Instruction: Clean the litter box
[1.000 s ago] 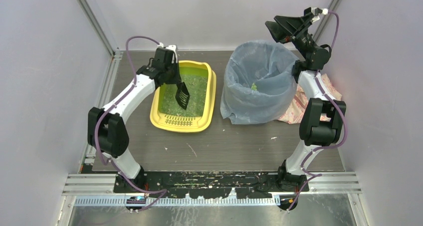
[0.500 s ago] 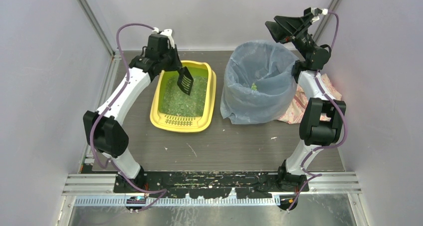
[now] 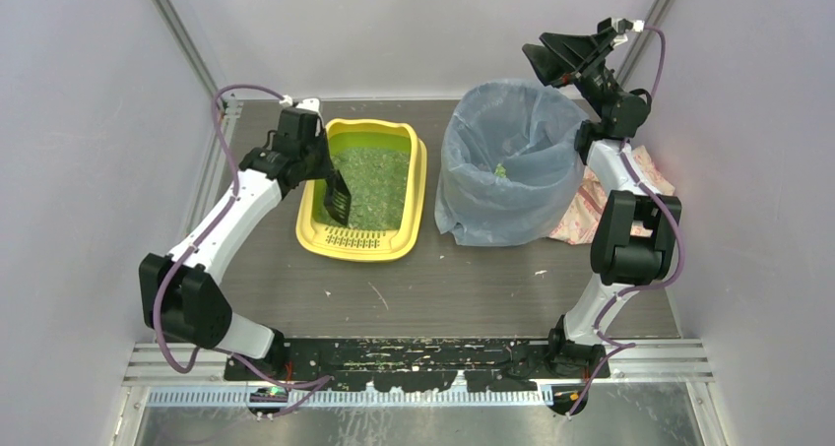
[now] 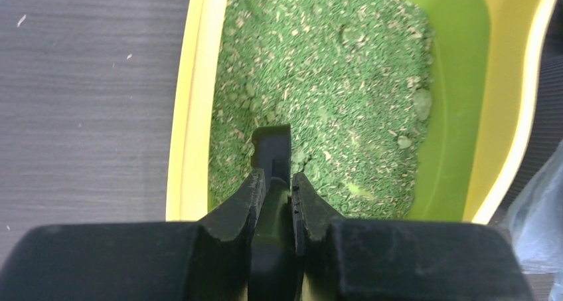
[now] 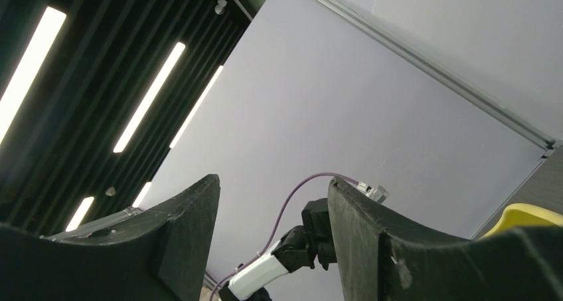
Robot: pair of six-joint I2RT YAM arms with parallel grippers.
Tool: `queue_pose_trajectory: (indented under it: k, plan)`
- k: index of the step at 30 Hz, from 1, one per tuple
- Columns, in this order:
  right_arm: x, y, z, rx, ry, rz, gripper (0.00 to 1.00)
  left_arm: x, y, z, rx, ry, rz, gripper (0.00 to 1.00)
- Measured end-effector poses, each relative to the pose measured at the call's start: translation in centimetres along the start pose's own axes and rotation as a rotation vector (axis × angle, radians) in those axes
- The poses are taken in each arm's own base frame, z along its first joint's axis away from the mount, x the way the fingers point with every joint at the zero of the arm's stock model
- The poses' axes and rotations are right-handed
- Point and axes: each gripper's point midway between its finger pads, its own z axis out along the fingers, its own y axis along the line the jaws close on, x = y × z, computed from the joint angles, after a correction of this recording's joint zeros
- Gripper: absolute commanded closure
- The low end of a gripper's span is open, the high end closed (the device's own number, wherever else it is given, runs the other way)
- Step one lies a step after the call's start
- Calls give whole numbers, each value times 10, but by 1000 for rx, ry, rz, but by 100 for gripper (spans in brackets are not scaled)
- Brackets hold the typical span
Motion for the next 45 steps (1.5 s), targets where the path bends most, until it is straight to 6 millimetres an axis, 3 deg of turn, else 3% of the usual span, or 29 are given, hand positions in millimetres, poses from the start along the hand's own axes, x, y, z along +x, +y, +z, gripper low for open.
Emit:
queue_pose_trajectory:
  k: [5,13,22,35,45]
  plan:
    - [0,0,0,0,0,0,34,20,11,3,-41,27,-16,100]
    - [0,3,1,-5,2,-3,34,28,8,17,-38,23,-74,100]
    - [4,37,14,-71,28,-58,34,38,6,38,-22,-32,-168,100]
    - [5,38,14,-73,30,-56,34,44,-20,52,124,-69,-319,100]
    - [5,31,12,-60,25,-42,34,63,-48,72,266,-8,-452,100]
